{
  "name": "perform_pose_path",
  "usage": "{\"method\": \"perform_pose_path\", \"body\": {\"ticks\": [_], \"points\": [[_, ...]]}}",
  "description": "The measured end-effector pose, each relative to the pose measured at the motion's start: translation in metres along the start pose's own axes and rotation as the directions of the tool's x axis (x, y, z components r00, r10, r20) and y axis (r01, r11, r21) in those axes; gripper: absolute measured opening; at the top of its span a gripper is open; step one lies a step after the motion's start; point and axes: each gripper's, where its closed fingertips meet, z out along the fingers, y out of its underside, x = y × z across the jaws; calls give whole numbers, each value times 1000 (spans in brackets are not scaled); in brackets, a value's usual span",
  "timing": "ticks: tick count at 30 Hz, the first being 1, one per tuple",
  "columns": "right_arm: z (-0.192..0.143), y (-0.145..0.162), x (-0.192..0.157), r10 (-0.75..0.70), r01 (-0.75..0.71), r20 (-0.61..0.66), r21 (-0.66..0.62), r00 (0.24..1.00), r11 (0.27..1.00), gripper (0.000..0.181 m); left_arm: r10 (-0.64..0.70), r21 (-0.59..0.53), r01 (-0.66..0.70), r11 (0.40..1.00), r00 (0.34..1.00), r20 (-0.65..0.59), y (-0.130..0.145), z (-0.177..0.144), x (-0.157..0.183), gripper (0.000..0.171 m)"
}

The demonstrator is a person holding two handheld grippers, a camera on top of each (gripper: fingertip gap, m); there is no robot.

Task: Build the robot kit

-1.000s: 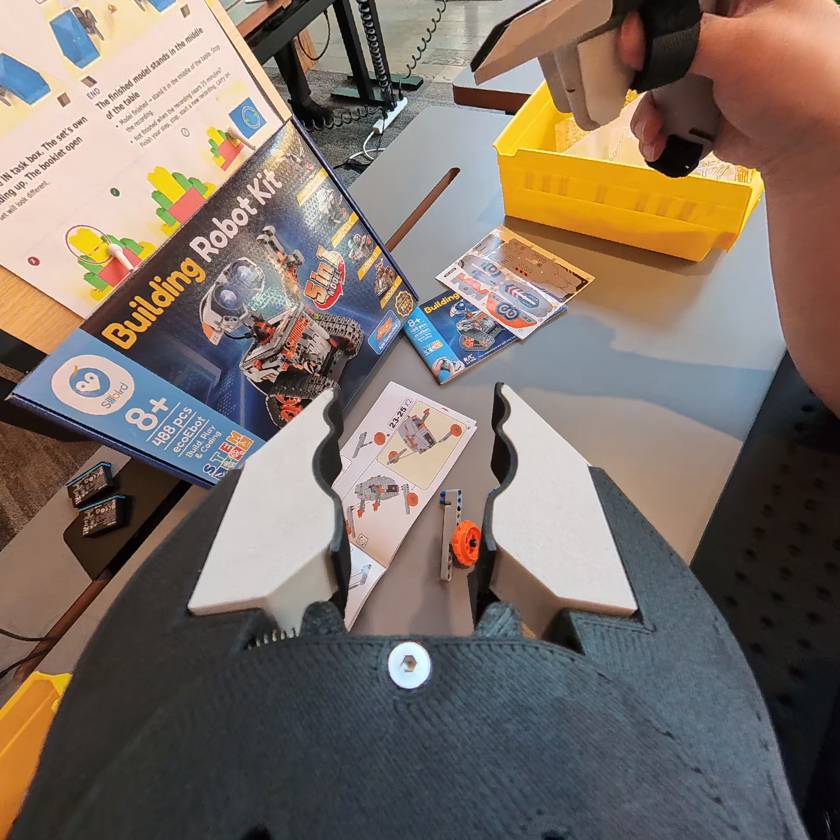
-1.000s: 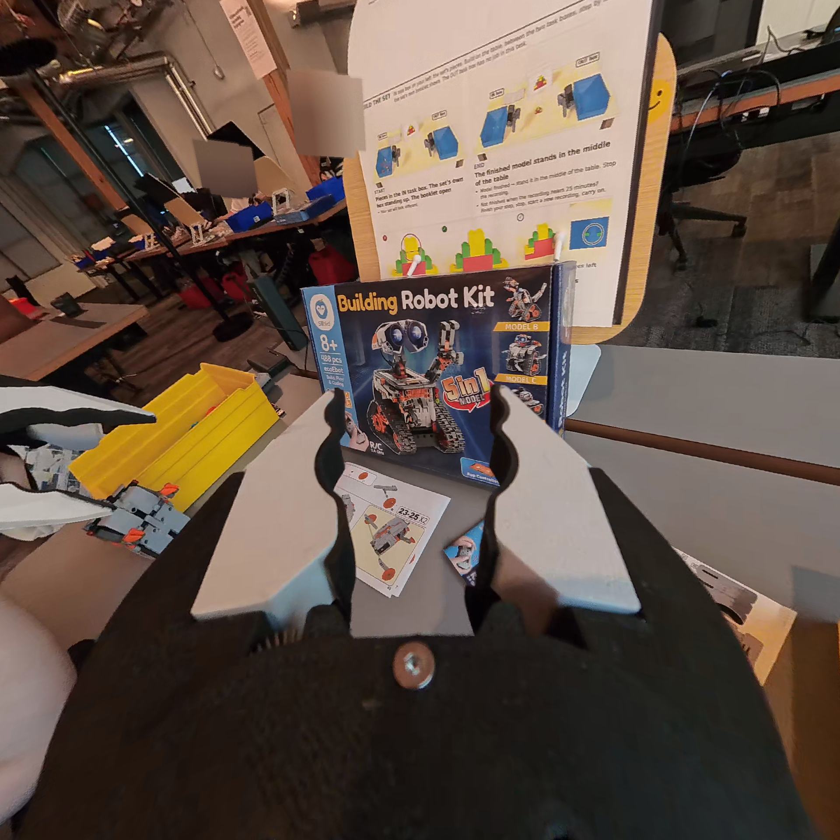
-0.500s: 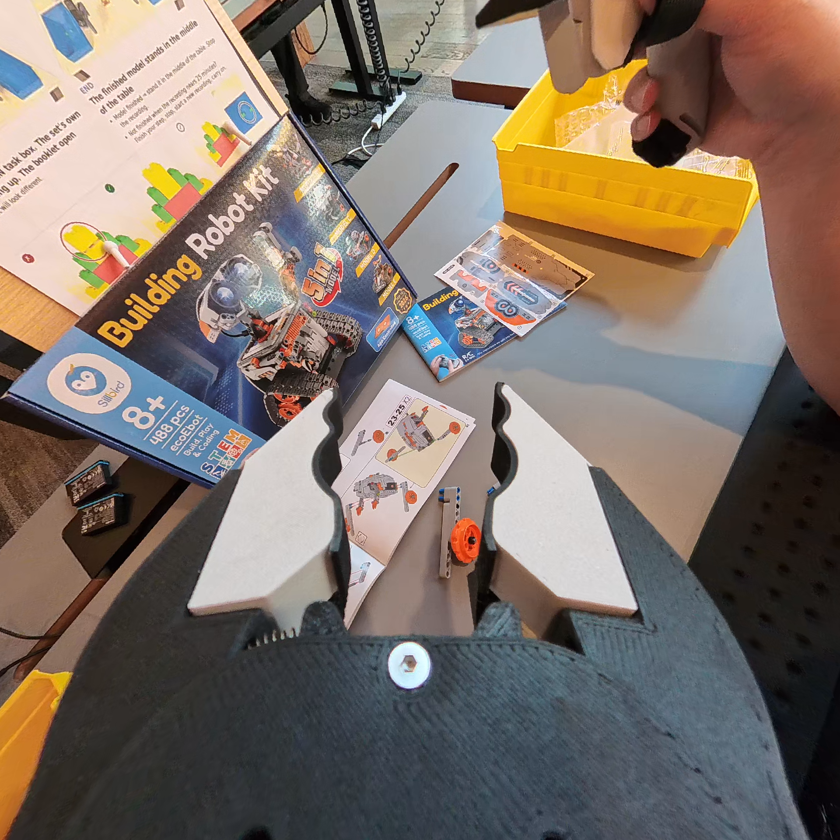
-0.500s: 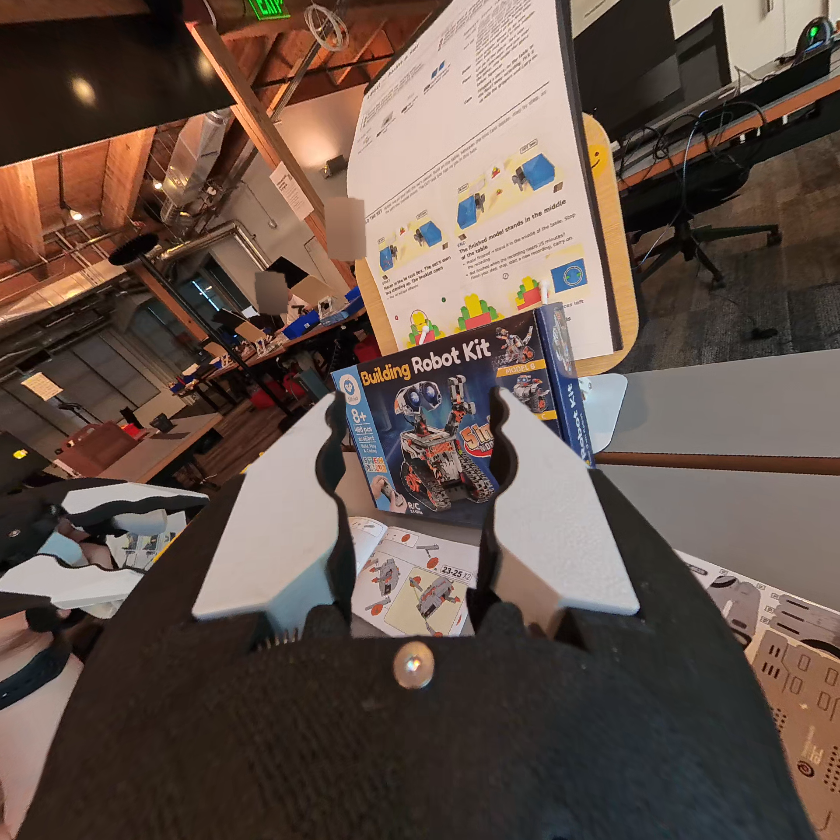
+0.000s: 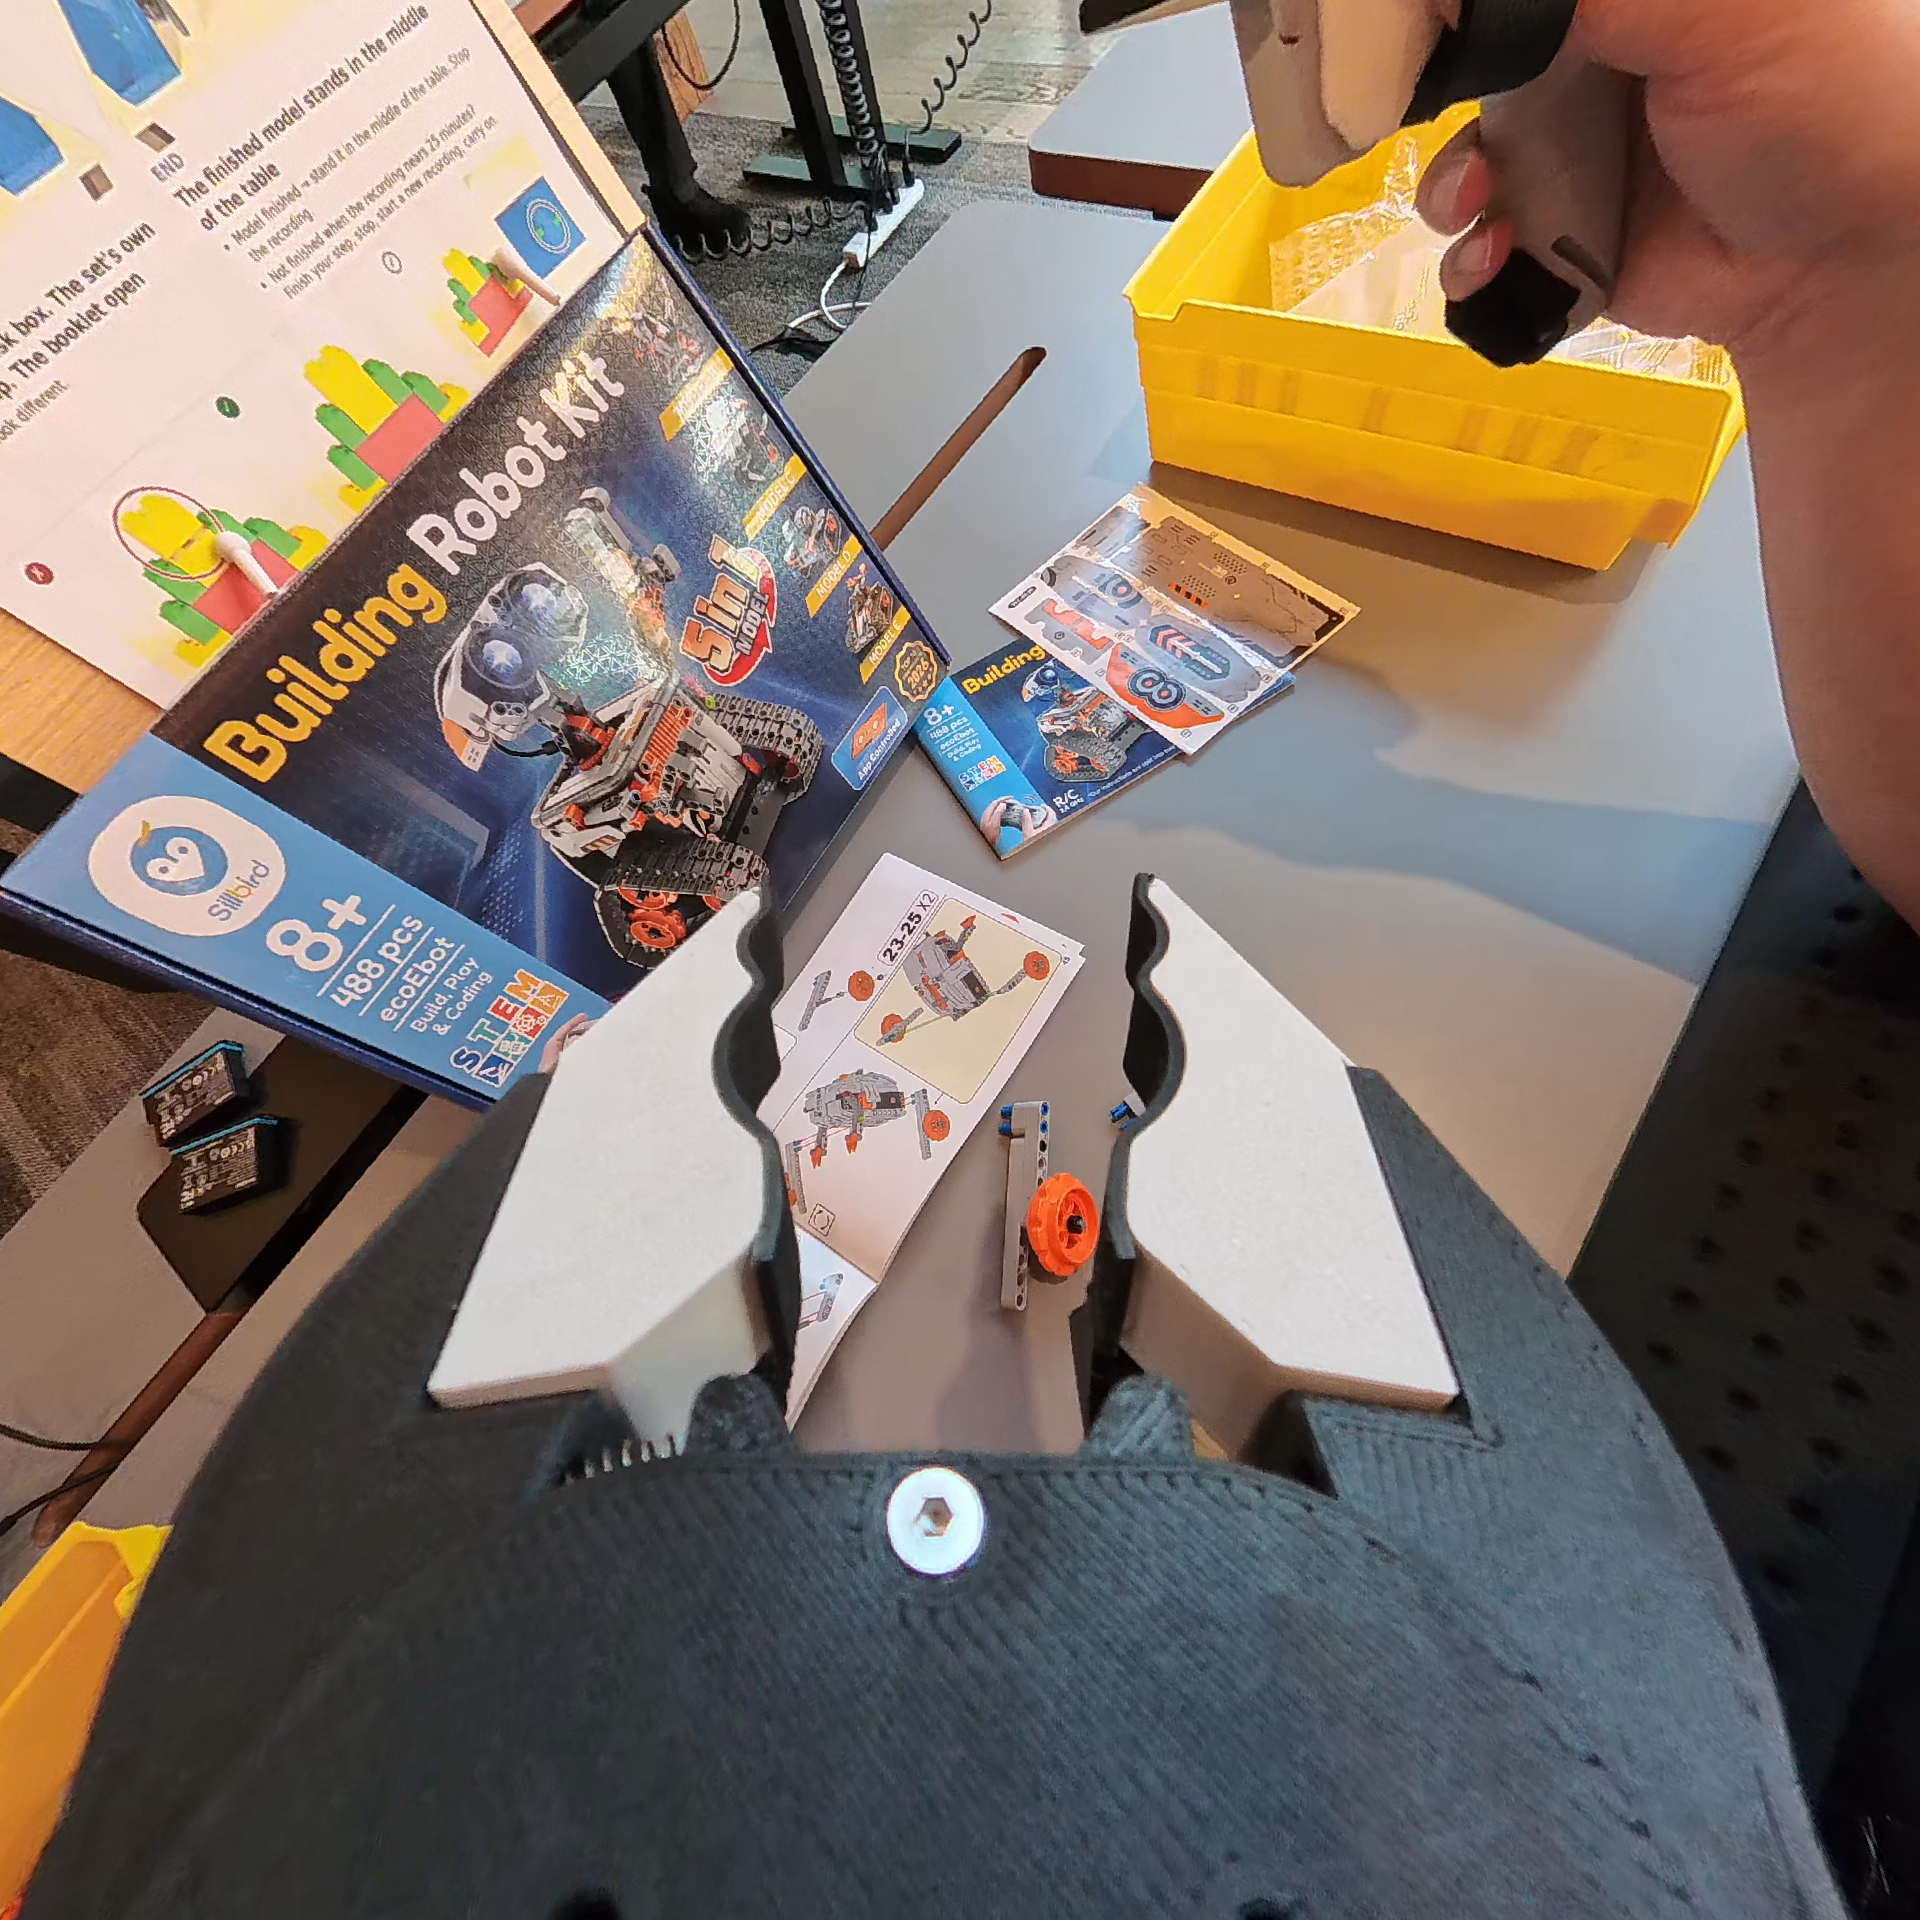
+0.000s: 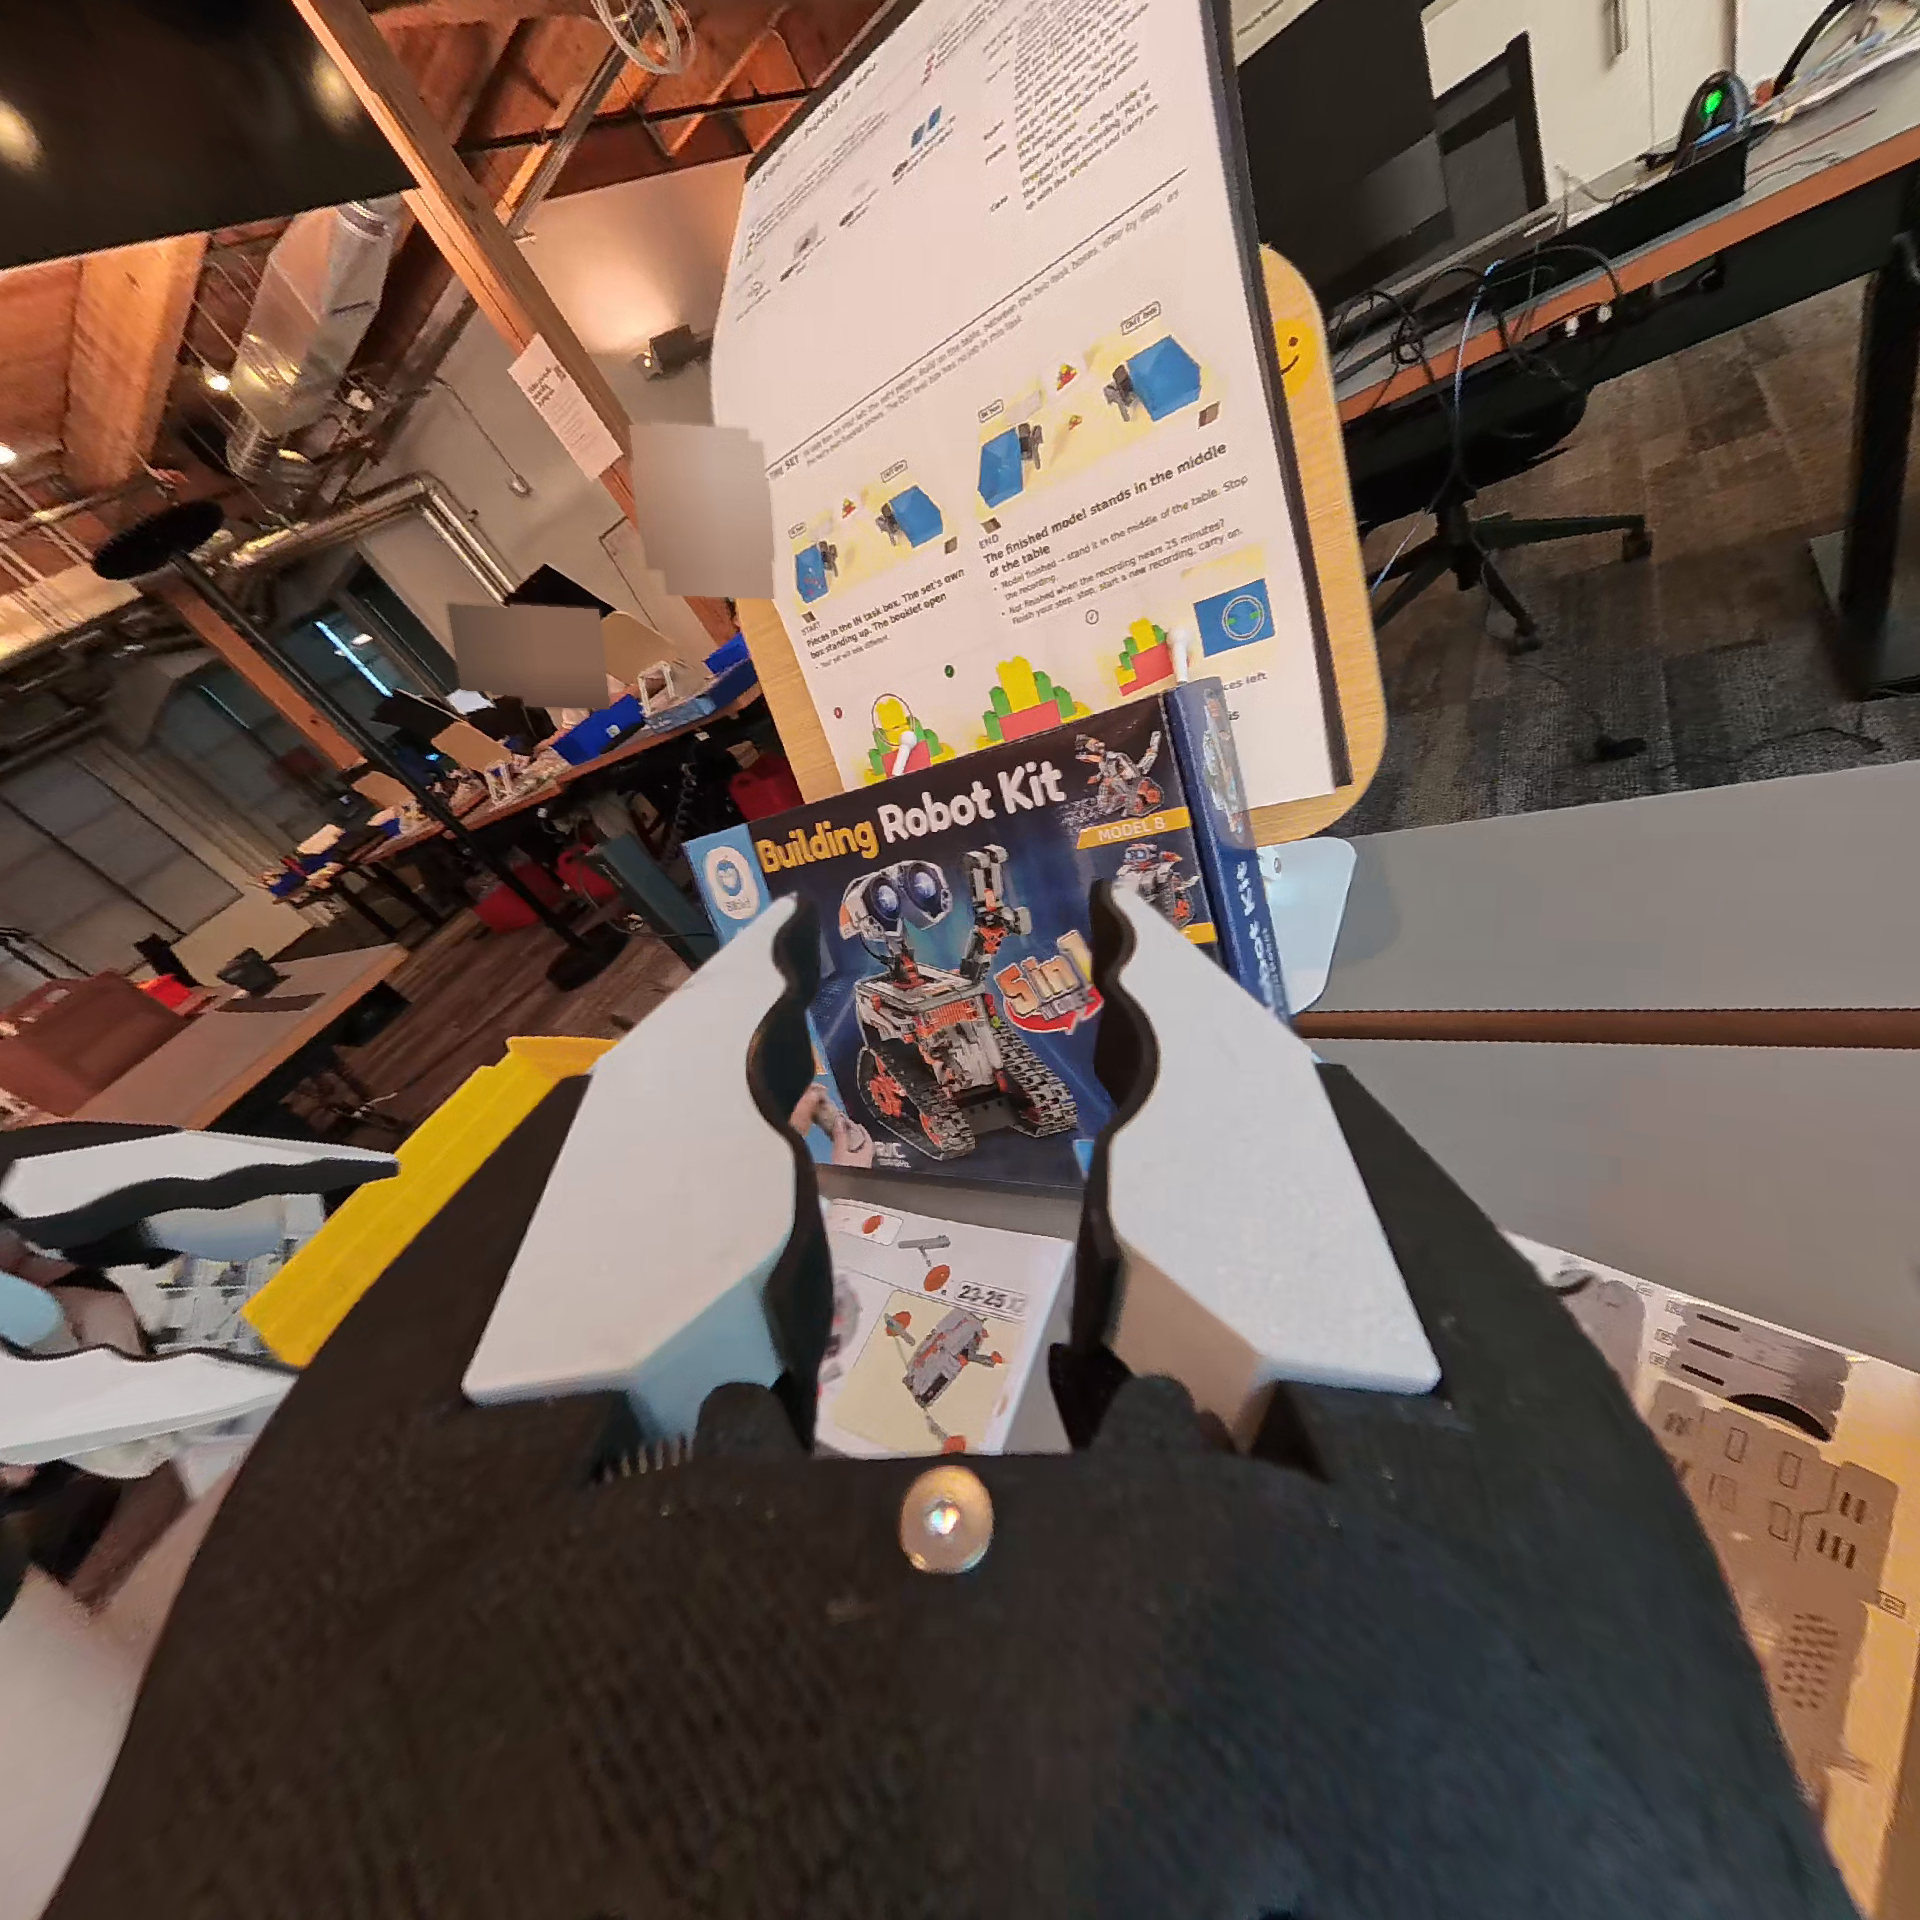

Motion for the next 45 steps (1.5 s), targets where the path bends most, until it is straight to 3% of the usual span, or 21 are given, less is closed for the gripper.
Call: {"method": "perform_pose_path", "body": {"ticks": [6, 11, 16, 19, 23, 26, 28, 30, 33, 35, 36, 40, 45], "points": [[-3, -15, -4, -233, 242, -111, 70, 966, 968, 61, 6, 29, -7, 1000, 1000, 24, -6, -3, -4, 64], [-5, -23, -17, -346, 362, -141, 112, 928, 925, 58, -15, 240, 1, 971, 998, 58, -41, -26, -11, 58], [-12, -36, -34, -404, 424, -132, 210, 905, 881, 61, -77, 505, 56, 861, 997, 20, -76, -66, -16, 59], [-16, -37, -41, -454, 469, -117, 228, 883, 853, 74, -58, 631, 66, 773, 998, -33, -92, -89, -11, 69], [-15, -34, -49, -500, 506, -88, 240, 861, 828, 94, -5, 693, 19, 721, 1000, -22, -100, -105, -4, 72], [-1, -13, -53, -626, 625, -47, 146, 778, 767, 104, 16, 701, -10, 714, 1000, -2, -102, -108, 0, 71], [12, 12, -50, -717, 716, 0, 26, 697, 697, 112, 17, 695, -11, 719, 1000, -2, -101, -107, 0, 70], [22, 60, -50, -790, 807, 166, -136, 590, 575, 113, 11, 692, -5, 722, 1000, -4, -101, -106, -1, 70], [16, 151, -29, -784, 893, 463, -374, 413, 249, 113, -2, 690, 12, 724, 1000, -16, -100, -104, -3, 69], [7, 194, -4, -753, 883, 578, -469, 314, 9, 113, -3, 687, 18, 727, 1000, -22, -100, -103, -3, 69], [4, 208, 7, -733, 852, 606, -519, 309, -70, 106, -4, 685, 16, 728, 1000, -19, -99, -103, -3, 69], [-7, 247, 6, -596, 810, 696, -573, 400, -126, 102, -1, 676, 9, 737, 1000, -12, -98, -103, -4, 69], [-28, 264, 12, -501, 764, 727, -619, 470, -181, 102, -16, 676, 26, 737, 1000, -20, -96, -104, -8, 69]]}}
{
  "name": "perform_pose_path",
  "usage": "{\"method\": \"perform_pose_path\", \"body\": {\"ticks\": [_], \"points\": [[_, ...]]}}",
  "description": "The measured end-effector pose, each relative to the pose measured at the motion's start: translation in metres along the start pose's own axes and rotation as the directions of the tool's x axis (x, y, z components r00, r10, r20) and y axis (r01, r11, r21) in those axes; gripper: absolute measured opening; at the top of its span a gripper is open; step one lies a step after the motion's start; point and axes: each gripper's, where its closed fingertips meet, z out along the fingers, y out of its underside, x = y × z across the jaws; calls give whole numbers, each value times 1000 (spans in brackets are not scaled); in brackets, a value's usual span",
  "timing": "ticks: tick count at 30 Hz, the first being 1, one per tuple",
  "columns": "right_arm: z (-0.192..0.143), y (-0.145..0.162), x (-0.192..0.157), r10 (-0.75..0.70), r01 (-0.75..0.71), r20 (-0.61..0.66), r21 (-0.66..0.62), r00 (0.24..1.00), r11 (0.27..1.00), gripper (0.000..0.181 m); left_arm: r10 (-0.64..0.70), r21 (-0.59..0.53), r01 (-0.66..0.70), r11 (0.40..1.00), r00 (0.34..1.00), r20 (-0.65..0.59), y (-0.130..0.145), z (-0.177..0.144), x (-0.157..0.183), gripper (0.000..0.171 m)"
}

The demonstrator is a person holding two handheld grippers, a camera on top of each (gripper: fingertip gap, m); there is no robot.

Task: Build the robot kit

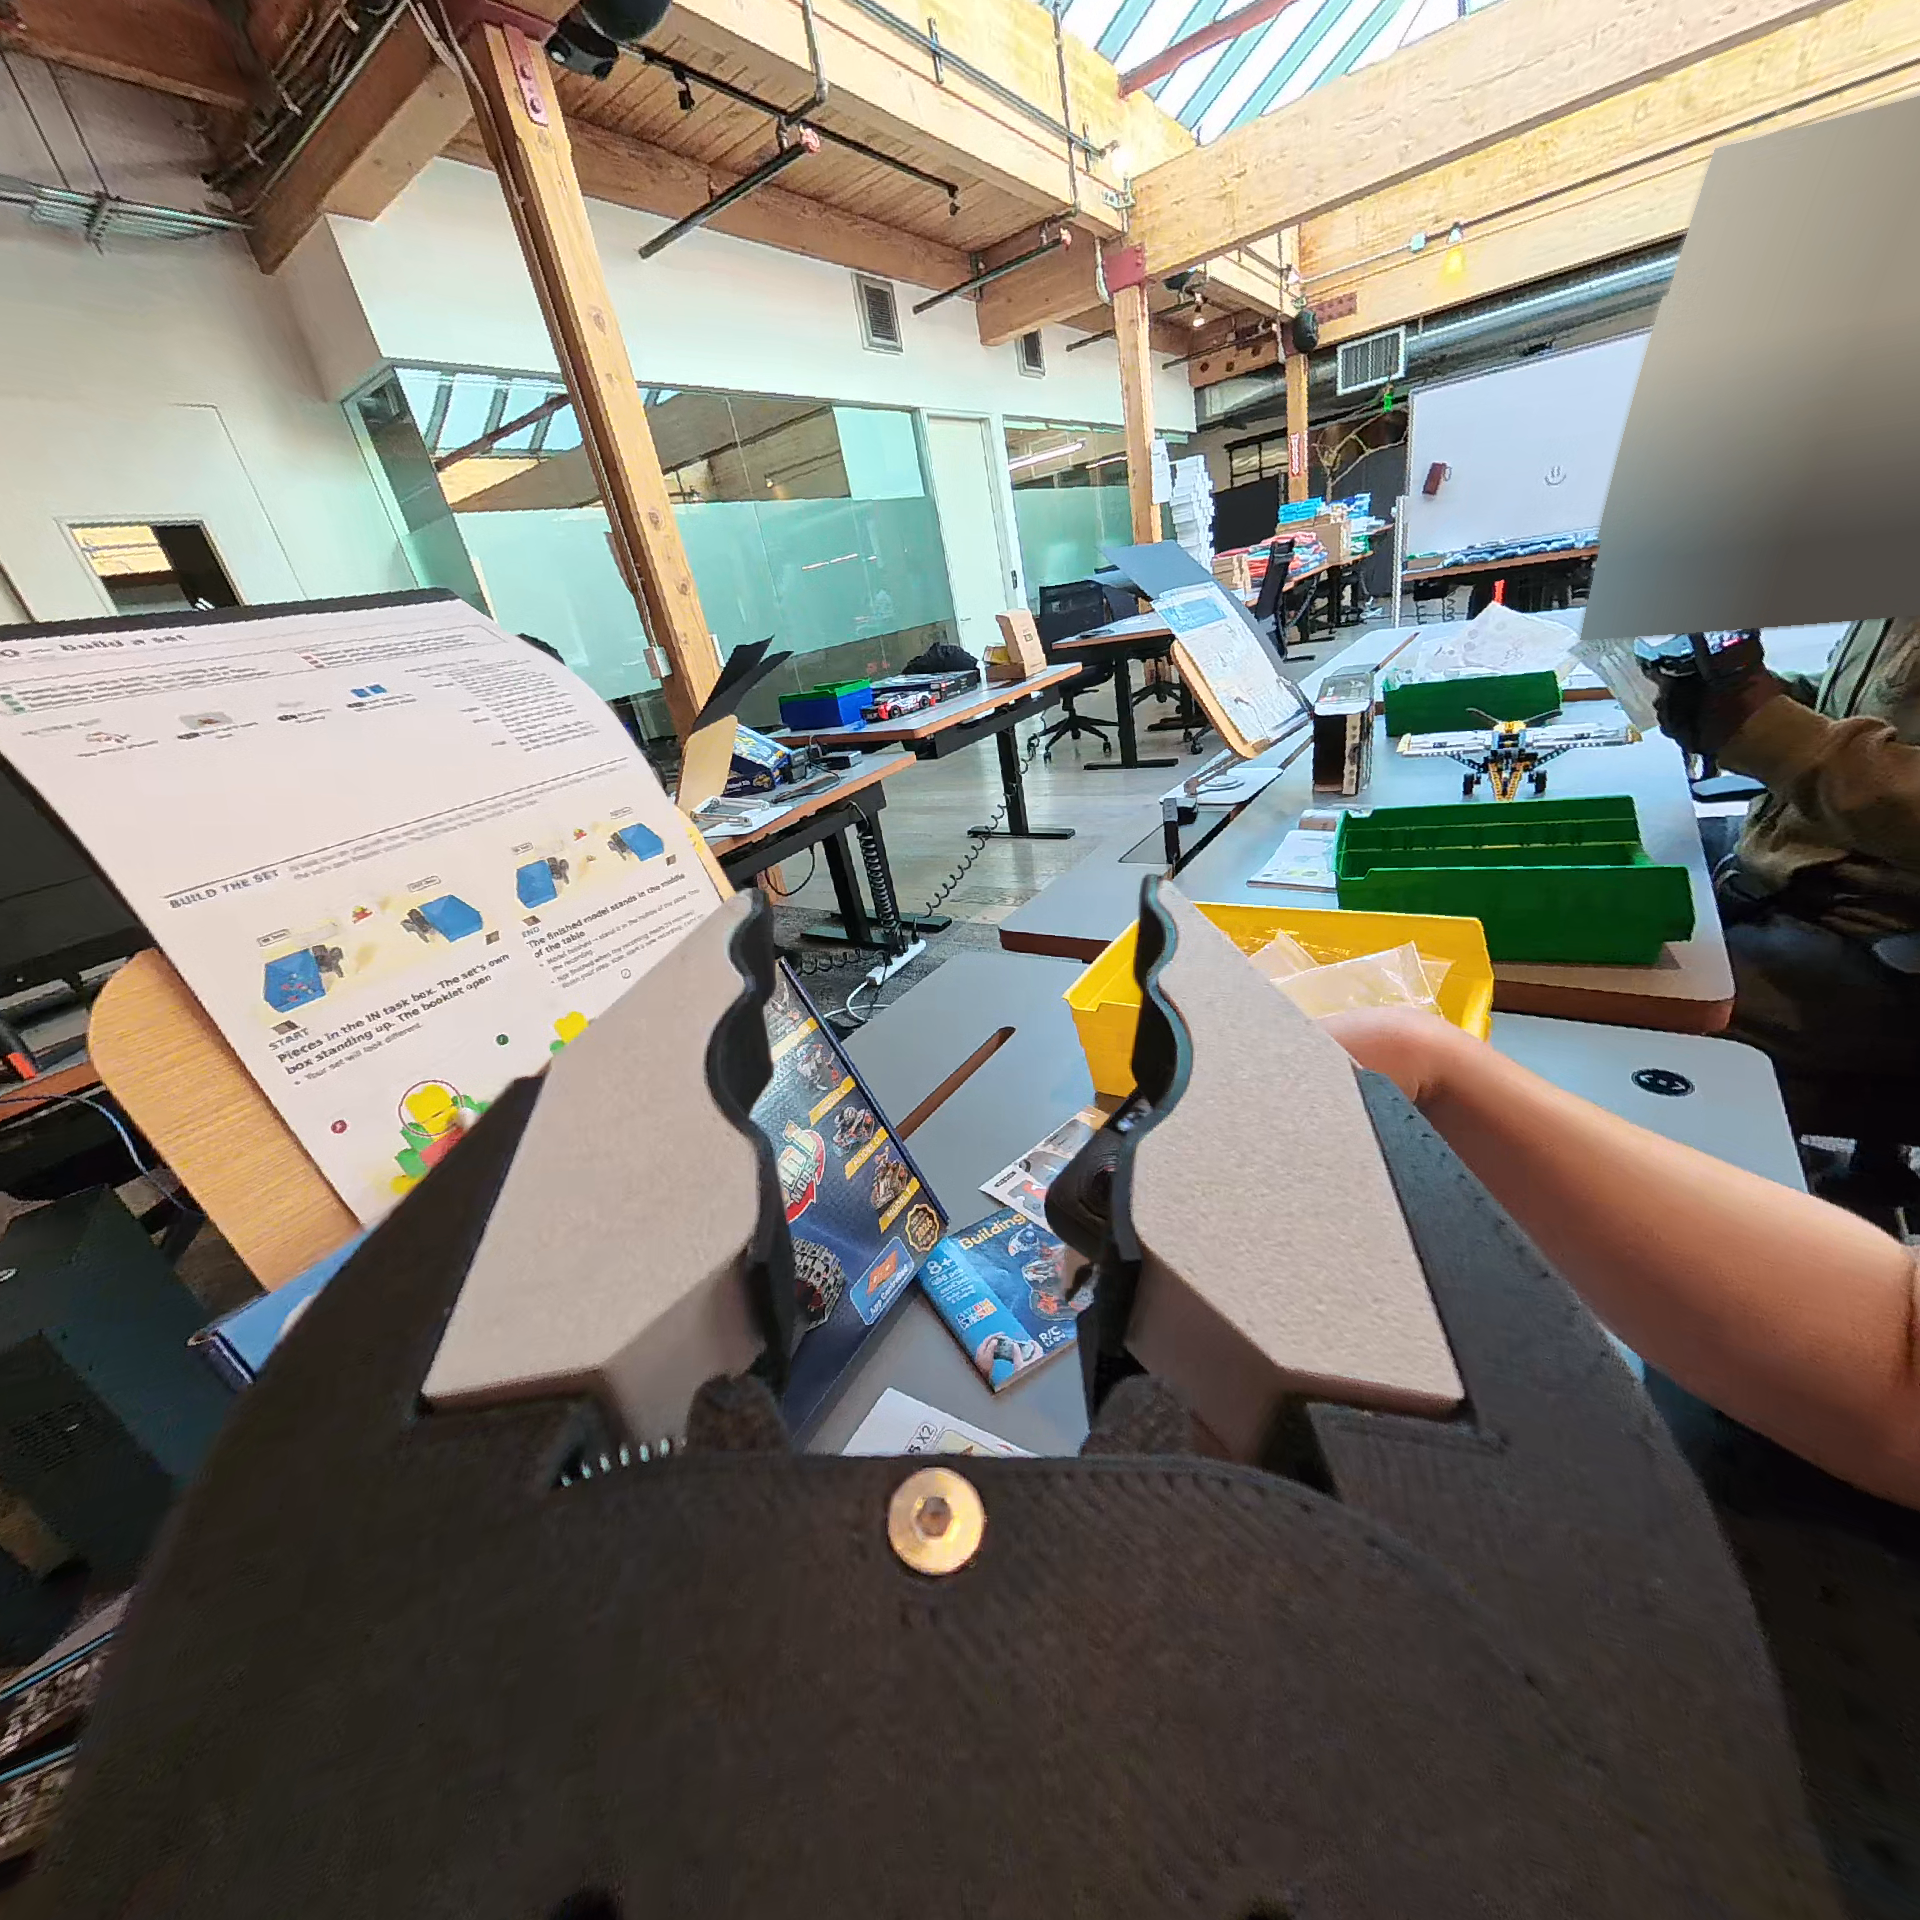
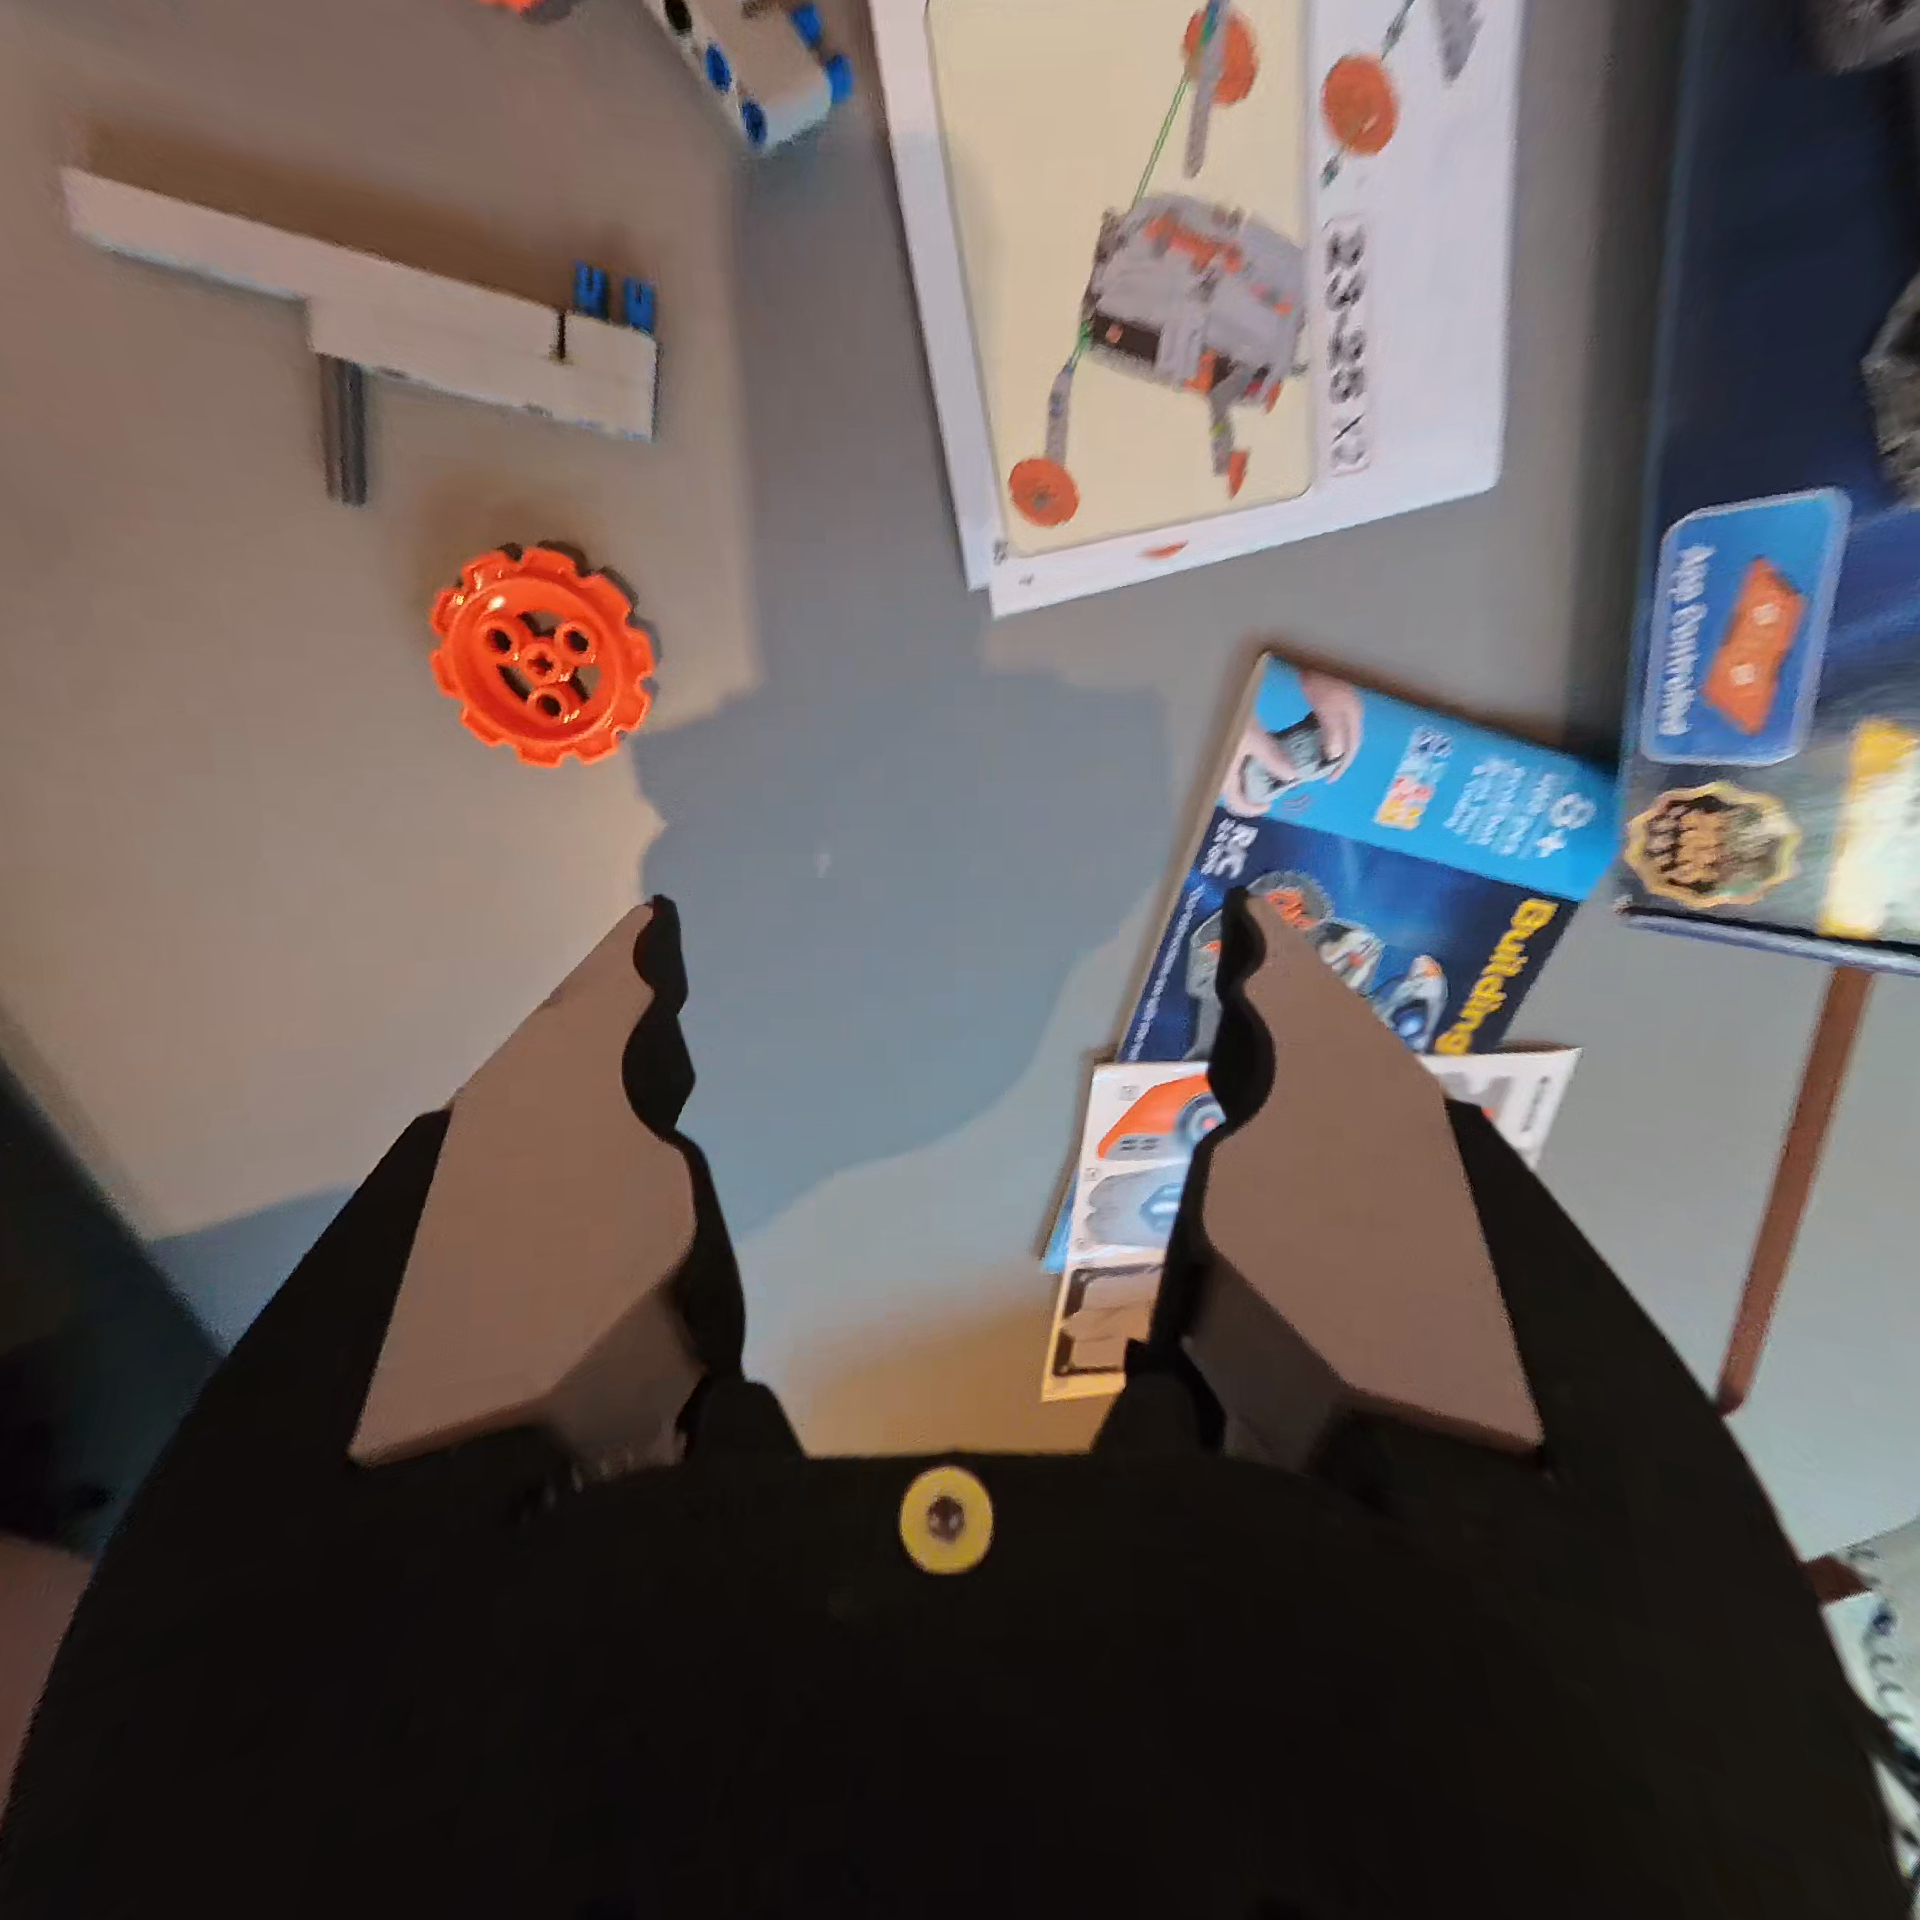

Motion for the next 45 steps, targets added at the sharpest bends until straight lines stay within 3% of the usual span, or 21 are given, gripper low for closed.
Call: {"method": "perform_pose_path", "body": {"ticks": [3, 7, 10, 17, 22, 26, 28, 31, 33, 35, 39, 45], "points": [[3, 17, -5, 66, -62, 46, -80, 997, 995, 102, -8, -31, 8, 999, 1000, 8, 6, 0, -4, 69], [-1, 15, 3, 85, -84, 13, -54, 996, 995, 102, 25, -128, -12, 992, 994, 106, 27, 1, -27, 69], [-12, 5, 17, 54, -53, -78, 3, 996, 999, 101, 56, -201, -19, 979, 982, 183, 43, 2, -47, 68], [-67, -45, 52, 58, 41, -345, 273, 937, 961, 100, 12, -144, 7, 990, 991, 133, 35, 3, -40, 61], [-130, -84, 71, 202, 114, -471, 560, 859, 820, 92, 25, -322, 8, 947, 995, 98, 69, -2, -42, 53], [-191, -92, 77, 339, 221, -521, 743, 783, 632, 79, 35, -487, -5, 873, 998, 52, 103, -11, -39, 27], [-206, -89, 75, 361, 233, -498, 785, 788, 575, 72, 22, -631, -20, 776, 1000, -4, 134, -20, -32, 0], [-205, -82, 71, 344, 205, -452, 801, 823, 562, 69, 58, -788, -33, 614, 998, 3, 175, -32, -40, 0], [-192, -80, 65, 275, 198, -439, 768, 856, 610, 51, 58, -848, -38, 529, 998, -9, 192, -38, -40, 0], [-175, -79, 56, 175, 239, -466, 699, 867, 674, 35, 27, -875, -41, 483, 999, -31, 202, -41, -34, 0], [-154, -86, 33, -24, 387, -530, 586, 847, 712, 0, 23, -876, -35, 482, 999, -27, 200, -41, -33, 0], [-136, -91, 19, -86, 352, -429, 592, 899, 725, 0, 32, -868, -12, 497, 999, 4, 190, -49, -34, 0]]}}
